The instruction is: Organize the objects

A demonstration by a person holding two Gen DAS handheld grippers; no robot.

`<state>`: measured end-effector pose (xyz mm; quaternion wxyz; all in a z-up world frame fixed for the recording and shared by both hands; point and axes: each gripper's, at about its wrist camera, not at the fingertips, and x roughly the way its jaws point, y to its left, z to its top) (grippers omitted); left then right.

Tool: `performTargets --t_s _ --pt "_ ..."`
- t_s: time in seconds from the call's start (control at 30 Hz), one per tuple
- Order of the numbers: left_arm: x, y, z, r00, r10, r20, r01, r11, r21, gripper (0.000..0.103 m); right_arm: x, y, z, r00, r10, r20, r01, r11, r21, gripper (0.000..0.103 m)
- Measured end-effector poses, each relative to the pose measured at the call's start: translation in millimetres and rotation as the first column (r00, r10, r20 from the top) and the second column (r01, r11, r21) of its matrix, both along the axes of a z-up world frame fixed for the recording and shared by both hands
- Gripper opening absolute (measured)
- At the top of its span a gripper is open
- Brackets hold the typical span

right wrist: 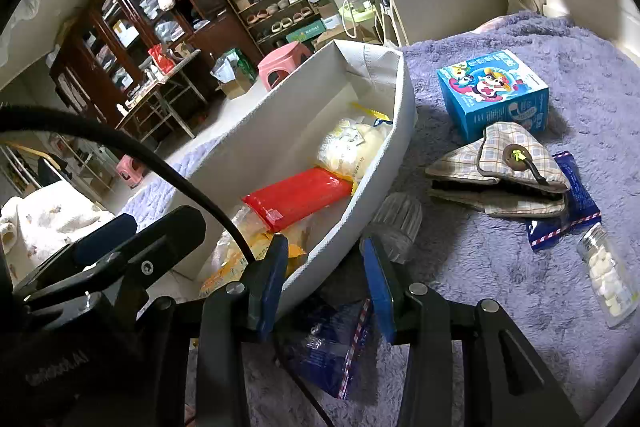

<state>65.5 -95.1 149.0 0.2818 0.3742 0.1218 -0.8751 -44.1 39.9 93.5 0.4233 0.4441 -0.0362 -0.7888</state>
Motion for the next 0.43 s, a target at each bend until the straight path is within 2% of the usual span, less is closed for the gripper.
performTargets --t_s 0.27,0.43 --pt "-0.3 0.6 -0.3 1.000 -0.002 0.000 0.002 1.000 -0.002 0.092 -4.9 3.1 -1.1 1.000 0.003 -0.002 -0.003 1.000 0.007 0.041" --pt "-1.6 2.7 -0.8 1.000 -0.013 0.000 0.013 1.000 -0.021 0.090 -5.2 8.8 0.8 0.999 -0.024 -0.038 0.026 0.999 0.031 0.041"
